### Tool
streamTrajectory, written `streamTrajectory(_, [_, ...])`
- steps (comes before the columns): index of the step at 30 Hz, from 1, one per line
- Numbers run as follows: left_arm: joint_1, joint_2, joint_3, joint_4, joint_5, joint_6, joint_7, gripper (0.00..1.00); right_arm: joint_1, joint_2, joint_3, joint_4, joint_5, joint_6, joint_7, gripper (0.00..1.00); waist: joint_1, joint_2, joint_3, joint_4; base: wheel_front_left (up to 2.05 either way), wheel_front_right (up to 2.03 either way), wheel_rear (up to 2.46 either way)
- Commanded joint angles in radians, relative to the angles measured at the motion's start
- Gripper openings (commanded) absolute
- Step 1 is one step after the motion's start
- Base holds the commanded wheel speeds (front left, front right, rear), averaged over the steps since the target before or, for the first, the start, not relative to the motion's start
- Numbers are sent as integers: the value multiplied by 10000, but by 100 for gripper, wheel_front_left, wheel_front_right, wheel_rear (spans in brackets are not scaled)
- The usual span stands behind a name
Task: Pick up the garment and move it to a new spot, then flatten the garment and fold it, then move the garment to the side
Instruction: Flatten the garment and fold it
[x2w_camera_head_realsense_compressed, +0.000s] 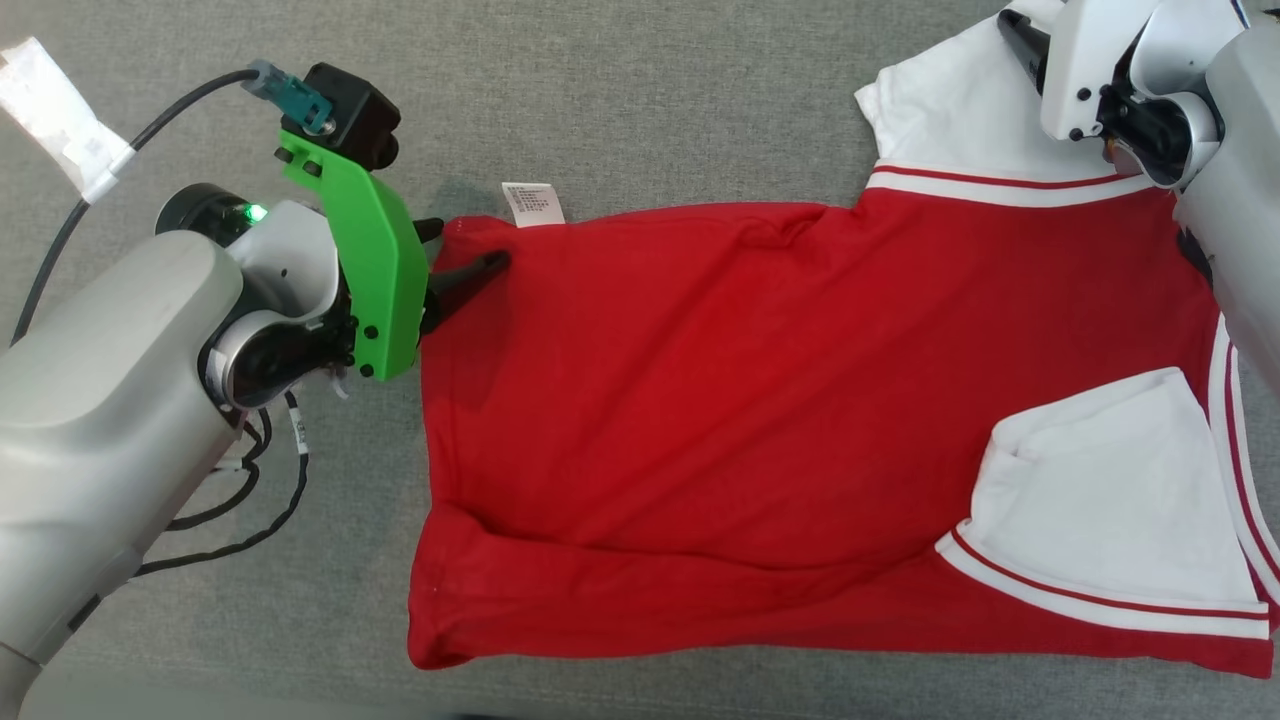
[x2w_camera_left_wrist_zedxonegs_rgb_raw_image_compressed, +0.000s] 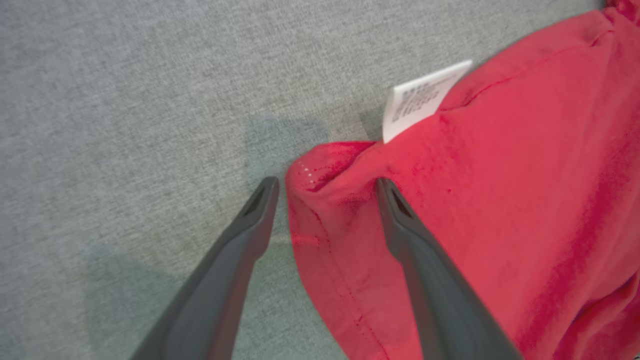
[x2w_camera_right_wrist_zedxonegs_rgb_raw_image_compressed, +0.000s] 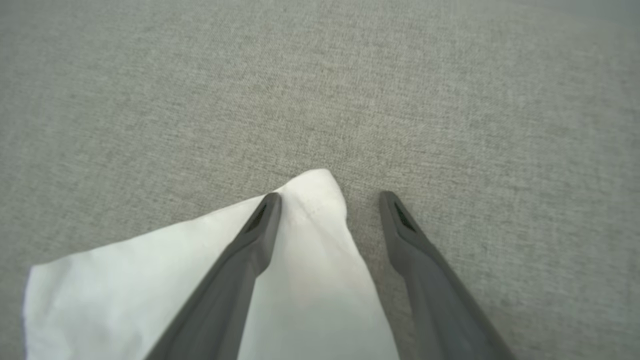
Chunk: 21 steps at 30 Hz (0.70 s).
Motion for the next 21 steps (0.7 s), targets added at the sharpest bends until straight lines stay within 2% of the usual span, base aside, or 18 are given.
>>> streamTrajectory(1, [-224,37,-89,-24,-83,-30,-134,100,699,64,308,380,205,-3,611,100,-1,0,-11,-57,0,0,0])
streamTrajectory(5, [-343,38,-394,39,-207,-30,-367,100,874,8,717,155,575,-3,979,100,-1,0,-26,-144,0,0,0])
streamTrajectory(7, [-413,33,-555,98,-288,-30,-416,100,911,-27,883,28,756,-1,956,75,-1,0,-20,-167,0,0,0])
streamTrajectory(8, [-473,41,-650,173,-316,-30,-424,71,939,-44,997,-55,845,-1,983,43,-1,0,-11,-177,0,0,0])
streamTrajectory(9, [-503,40,-722,233,-328,-30,-425,53,958,-43,1094,-128,914,-1,989,39,-1,0,-3,-183,0,0,0])
streamTrajectory(10, [-518,27,-819,278,-375,-30,-425,30,980,-62,1231,-253,1020,0,939,0,-1,0,1,-189,0,0,0])
streamTrajectory(11, [-537,19,-893,292,-403,-30,-447,10,995,-89,1329,-368,1098,0,852,0,-1,0,0,-193,0,0,0])
streamTrajectory(12, [-595,25,-1009,320,-502,-30,-521,0,984,-196,1519,-625,1268,-1,558,0,-1,0,-24,-200,0,0,0])
streamTrajectory(16, [-725,128,-1234,516,-602,-30,-880,0,789,-328,1789,-1065,1676,2,-809,0,-1,0,-306,-247,0,0,0])
streamTrajectory(21, [-645,229,-1394,832,-624,-31,-1259,0,658,-417,1909,-970,2023,-1,-2132,0,-1,0,-720,-382,0,0,0])
